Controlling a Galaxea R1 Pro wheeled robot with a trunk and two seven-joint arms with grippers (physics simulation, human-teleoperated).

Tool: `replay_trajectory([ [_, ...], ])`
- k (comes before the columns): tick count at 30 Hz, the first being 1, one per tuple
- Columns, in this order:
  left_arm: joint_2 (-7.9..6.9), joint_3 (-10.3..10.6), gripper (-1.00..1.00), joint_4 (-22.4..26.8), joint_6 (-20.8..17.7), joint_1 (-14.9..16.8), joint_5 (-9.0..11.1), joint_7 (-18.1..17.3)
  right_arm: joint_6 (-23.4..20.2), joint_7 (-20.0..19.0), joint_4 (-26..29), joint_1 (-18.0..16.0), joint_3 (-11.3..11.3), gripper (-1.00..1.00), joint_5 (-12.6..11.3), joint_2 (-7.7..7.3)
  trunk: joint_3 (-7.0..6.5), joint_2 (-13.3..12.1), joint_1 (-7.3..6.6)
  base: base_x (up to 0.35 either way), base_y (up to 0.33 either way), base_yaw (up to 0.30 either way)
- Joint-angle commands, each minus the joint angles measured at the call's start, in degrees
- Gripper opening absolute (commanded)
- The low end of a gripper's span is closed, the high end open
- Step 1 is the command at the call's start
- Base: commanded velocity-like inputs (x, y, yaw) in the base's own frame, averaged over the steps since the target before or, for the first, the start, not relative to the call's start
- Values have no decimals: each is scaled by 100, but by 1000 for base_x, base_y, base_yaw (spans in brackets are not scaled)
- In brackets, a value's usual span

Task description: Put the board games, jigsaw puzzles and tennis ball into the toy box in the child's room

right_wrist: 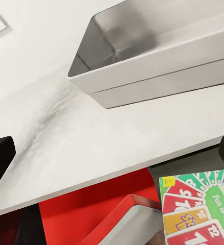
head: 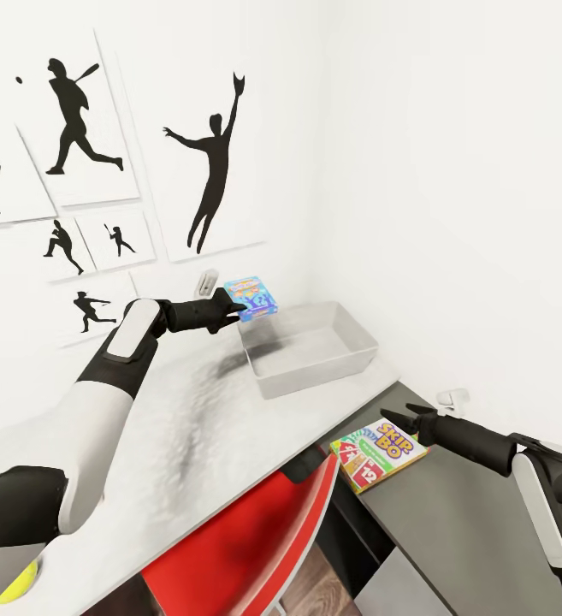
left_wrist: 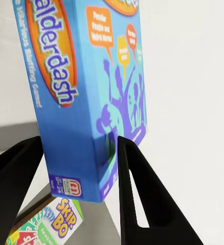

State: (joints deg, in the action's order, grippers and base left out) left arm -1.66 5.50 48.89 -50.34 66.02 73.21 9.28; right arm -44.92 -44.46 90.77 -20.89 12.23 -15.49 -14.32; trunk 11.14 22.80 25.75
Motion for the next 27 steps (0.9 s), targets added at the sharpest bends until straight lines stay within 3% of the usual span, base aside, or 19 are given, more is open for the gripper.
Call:
replay_trajectory([
  [1,-5,16,-100,5,-1,5,64,52,-32,-12,2,-6,5,100,-14,0,12,12,3,0,0,0],
  [6,-3,15,-100,6,-1,6,67,46,-31,-12,2,-7,9,100,-14,0,12,12,3,0,0,-4],
  [11,-158,34,-100,11,13,-6,69,42,-32,-25,2,45,68,100,-77,67,7,12,3,0,0,-110],
  [27,-310,40,-100,15,16,-32,78,25,-58,-50,18,84,78,100,-119,112,-29,12,3,0,0,-250],
])
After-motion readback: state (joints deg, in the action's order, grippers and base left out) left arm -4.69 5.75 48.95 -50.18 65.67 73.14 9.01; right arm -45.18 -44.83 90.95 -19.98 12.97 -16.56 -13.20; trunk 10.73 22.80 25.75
